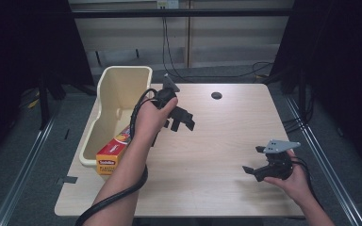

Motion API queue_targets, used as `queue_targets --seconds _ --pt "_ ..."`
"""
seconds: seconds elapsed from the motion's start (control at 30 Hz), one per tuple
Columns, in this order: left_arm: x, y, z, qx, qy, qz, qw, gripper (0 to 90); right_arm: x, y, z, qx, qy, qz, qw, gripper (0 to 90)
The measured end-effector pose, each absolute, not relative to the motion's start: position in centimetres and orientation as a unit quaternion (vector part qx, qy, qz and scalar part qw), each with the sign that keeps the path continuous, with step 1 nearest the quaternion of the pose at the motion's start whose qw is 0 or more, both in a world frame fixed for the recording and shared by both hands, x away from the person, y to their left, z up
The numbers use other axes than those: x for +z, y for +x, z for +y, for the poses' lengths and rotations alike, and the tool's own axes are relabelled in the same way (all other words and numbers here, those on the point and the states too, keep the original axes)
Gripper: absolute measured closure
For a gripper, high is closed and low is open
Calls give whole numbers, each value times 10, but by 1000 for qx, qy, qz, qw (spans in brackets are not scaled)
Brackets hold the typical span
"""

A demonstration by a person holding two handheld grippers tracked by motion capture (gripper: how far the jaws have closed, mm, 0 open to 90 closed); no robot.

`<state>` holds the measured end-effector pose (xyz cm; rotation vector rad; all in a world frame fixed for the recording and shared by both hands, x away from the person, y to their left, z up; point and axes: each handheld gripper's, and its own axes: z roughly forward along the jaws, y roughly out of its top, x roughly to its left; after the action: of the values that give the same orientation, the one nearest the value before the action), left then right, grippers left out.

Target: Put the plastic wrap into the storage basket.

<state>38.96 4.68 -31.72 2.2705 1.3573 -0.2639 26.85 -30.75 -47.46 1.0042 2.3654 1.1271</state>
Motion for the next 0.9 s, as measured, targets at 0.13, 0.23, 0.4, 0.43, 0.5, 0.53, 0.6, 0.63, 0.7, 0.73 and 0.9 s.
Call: queue_targets --seconds 0.13,0.23,0.4,0.43,0.5,0.53,0.6,0.63,0.7,0.73,0.9 --pt "-322 389 45 -96 832 489 243 58 -475 269 -307 395 353 831 168 46" --pt "-327 387 43 -102 830 489 250 57 -475 269 -307 395 351 833 166 46" --pt "-333 386 40 -98 833 482 252 59 -475 269 -307 395 351 832 167 47" --pt "-335 385 39 -98 833 481 256 57 -475 269 -307 395 350 833 167 47" --pt "-337 385 37 -99 834 477 259 59 -475 269 -307 395 351 832 168 47" --pt "-338 384 36 -99 835 475 259 57 -475 269 -307 395 351 832 168 47" --pt "-341 383 35 -104 834 474 262 58 -475 269 -307 394 351 833 168 47" --pt "-341 383 35 -104 834 474 262 58 -475 269 -307 394 351 833 168 47" --pt "-347 382 34 -106 836 470 265 57 -475 269 -307 394 352 832 171 47" --pt "-349 382 34 -106 835 468 267 57 -475 269 -308 393 352 832 171 47" --pt "-357 380 35 -112 834 465 275 58 -475 268 -308 393 354 832 168 48"
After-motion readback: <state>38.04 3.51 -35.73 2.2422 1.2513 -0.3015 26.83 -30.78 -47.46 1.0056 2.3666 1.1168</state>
